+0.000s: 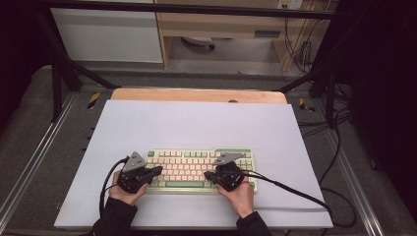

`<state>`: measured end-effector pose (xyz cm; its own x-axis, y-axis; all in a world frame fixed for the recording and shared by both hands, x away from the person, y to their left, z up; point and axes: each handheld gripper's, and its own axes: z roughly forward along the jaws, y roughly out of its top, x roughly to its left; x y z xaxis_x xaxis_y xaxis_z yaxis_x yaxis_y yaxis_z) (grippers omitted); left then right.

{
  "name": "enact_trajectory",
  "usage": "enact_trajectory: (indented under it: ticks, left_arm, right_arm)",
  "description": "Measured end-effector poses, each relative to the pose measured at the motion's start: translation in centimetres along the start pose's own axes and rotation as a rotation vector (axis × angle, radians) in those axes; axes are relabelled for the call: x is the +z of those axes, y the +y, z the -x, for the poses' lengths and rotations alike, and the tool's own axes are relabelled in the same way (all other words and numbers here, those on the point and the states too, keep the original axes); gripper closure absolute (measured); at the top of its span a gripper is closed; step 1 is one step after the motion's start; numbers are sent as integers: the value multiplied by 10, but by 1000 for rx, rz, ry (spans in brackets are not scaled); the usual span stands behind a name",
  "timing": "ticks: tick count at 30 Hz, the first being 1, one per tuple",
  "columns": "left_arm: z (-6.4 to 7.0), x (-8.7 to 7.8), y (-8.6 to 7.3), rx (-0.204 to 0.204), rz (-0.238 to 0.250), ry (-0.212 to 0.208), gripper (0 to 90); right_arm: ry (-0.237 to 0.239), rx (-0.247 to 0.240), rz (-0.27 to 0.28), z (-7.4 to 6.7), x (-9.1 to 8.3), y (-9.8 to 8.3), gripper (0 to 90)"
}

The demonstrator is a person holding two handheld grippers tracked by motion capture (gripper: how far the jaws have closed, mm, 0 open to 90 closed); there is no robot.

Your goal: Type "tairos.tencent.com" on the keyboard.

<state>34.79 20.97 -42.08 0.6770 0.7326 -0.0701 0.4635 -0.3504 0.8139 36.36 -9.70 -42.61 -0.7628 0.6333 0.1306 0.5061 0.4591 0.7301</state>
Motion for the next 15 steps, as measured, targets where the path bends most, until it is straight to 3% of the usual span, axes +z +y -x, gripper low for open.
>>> enact_trajectory:
  ticks: [9, 15]
  left_arm:
    - [0, -1, 0, -1, 2, 0, 900]
    - [0, -1, 0, -1, 2, 0, 900]
  right_arm:
    - [-8, -2, -16, 0, 2, -2, 900]
    - [0, -6, 12, 0, -4, 0, 900]
